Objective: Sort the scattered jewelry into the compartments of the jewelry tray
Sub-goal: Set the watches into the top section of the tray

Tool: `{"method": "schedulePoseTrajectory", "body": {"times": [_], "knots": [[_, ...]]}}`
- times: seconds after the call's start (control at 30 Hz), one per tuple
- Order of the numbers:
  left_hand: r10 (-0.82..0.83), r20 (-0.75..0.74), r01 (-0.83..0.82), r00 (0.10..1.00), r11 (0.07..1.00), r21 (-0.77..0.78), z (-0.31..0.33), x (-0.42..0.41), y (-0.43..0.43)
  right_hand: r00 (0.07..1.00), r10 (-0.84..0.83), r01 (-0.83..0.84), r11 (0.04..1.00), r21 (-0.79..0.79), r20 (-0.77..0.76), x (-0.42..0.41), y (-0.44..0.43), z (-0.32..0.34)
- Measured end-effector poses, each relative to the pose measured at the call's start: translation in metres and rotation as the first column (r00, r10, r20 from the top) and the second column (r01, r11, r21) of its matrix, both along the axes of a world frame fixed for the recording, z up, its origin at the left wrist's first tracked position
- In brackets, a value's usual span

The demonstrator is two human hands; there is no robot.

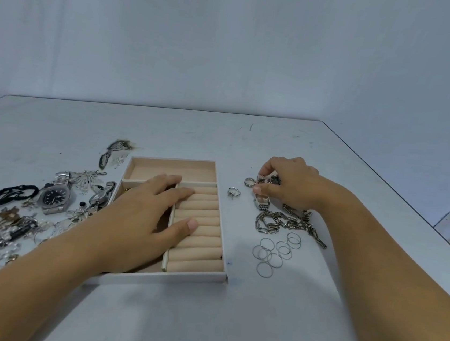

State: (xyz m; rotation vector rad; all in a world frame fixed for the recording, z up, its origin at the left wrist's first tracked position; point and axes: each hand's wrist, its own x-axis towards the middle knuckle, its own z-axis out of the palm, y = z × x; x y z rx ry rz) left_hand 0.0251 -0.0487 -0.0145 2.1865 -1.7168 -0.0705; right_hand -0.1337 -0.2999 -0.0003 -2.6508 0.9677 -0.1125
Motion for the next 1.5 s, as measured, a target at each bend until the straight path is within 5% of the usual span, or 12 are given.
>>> {"method": "schedulePoseTrajectory", "body": {"times": [0.37, 0.63, 0.9, 1.2, 1.5], "knots": [[-0.006, 0.003, 0.006, 1.0, 1.0, 0.0, -0.001, 0.001, 0.0, 0.914, 0.012, -0.099, 0.976, 0.195, 0.406, -0.009, 0.017, 0.019], [-0.012, 0.067, 0.007, 0.998, 0.997, 0.074, 0.007, -0.001, -0.002, 0.844, 0.009, -0.091, 0.988, 0.126, 0.536, -0.035, 0.016, 0.062], [-0.05, 0.253, 0.045, 0.966, 0.999, 0.028, 0.039, -0.029, -0.048, 0.708, -0.102, 0.017, 0.992, 0.127, 0.699, -0.069, -0.007, 0.022], [-0.07, 0.118, 0.066, 0.991, 0.997, 0.035, 0.018, -0.044, -0.176, 0.676, -0.141, 0.0, 0.981, 0.192, 0.723, -0.078, -0.02, 0.0], [-0.043, -0.005, 0.043, 0.999, 0.999, -0.006, 0.009, -0.042, -0.207, 0.705, -0.14, 0.015, 0.983, 0.183, 0.695, -0.077, -0.028, -0.002]]}}
